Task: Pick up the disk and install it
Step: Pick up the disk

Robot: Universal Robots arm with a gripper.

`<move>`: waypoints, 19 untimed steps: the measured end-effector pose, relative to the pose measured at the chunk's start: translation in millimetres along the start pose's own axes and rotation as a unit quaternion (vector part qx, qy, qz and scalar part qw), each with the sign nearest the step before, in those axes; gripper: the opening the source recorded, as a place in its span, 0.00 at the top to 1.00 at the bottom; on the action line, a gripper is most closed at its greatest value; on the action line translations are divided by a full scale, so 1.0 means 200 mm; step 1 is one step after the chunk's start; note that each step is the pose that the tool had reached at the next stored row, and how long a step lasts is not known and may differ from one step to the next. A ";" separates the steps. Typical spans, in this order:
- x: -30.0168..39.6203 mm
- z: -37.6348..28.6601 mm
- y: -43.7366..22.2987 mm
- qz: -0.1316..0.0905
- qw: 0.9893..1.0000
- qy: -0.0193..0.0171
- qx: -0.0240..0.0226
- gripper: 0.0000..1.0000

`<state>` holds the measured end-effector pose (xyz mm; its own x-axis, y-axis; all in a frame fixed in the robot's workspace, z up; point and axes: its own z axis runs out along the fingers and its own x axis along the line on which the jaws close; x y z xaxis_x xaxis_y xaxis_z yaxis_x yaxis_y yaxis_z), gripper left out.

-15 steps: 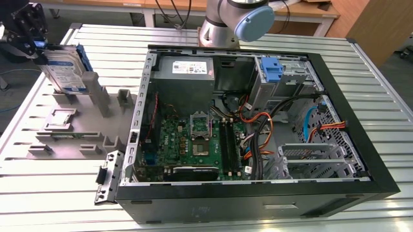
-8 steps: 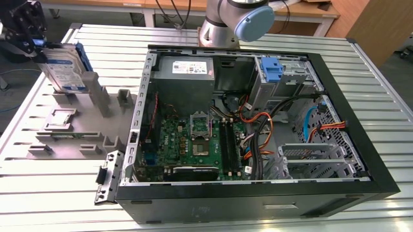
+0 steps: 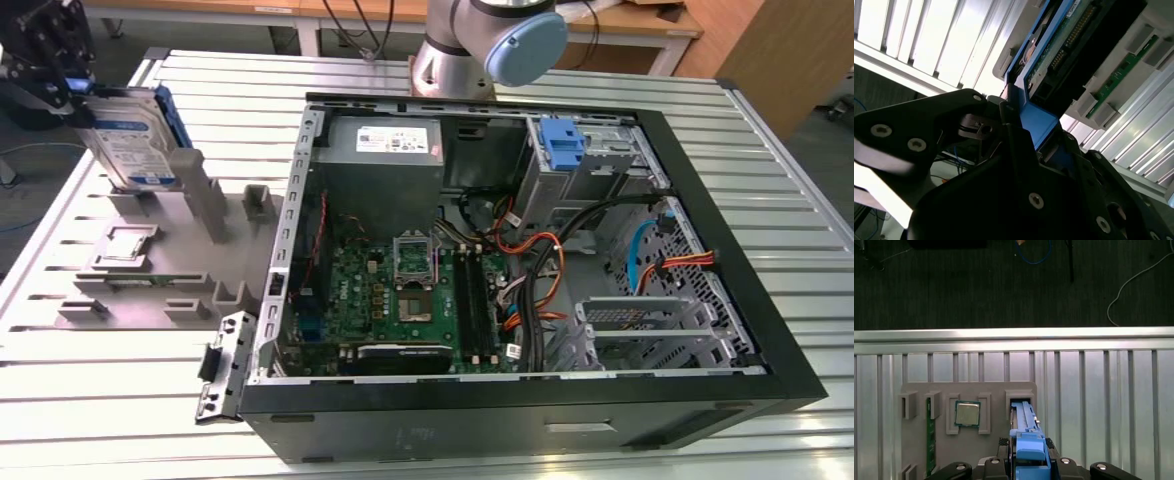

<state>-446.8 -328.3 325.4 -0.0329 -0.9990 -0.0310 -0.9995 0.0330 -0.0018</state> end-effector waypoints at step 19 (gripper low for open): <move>-0.002 -0.049 0.000 0.000 1.000 0.000 0.000 0.64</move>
<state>-446.8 -328.3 335.2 -0.0329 -0.9990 -0.0310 -0.9995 0.0330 -0.0019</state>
